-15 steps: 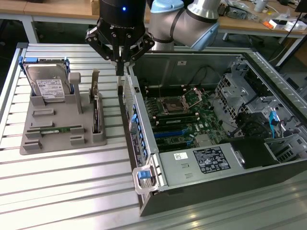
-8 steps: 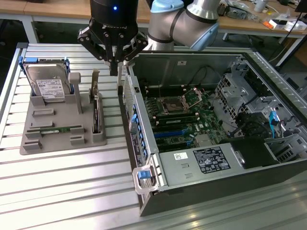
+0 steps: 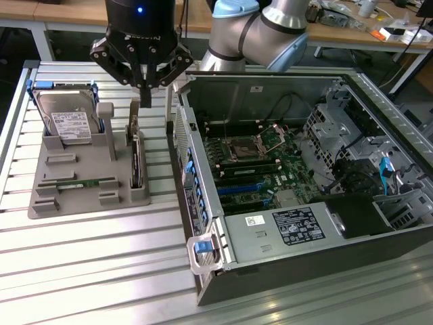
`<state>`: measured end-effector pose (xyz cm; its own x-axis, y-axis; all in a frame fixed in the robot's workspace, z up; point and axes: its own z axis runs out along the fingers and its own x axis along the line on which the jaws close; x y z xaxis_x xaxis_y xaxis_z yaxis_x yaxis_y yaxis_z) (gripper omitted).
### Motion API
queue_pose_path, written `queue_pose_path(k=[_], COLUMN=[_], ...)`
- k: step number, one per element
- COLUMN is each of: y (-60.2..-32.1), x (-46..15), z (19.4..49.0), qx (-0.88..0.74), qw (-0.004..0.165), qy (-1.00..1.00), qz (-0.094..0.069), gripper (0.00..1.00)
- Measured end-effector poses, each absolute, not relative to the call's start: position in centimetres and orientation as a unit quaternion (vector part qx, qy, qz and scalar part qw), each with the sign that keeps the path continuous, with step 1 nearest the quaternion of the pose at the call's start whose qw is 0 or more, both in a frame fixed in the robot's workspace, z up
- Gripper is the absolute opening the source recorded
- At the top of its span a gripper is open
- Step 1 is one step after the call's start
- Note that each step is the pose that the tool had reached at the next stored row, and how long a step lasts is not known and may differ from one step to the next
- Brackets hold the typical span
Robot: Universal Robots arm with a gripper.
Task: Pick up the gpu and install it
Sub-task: 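Reach for the gpu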
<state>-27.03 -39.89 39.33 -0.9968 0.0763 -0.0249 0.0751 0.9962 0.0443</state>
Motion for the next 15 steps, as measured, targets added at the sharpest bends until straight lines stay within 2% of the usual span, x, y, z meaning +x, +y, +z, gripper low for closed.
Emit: queue_pose_path(k=[15], y=[-39.9], x=[-28.7], z=[39.3], qx=[0.038], qw=[0.014], qy=[0.999], qz=[0.022], gripper=[0.1])
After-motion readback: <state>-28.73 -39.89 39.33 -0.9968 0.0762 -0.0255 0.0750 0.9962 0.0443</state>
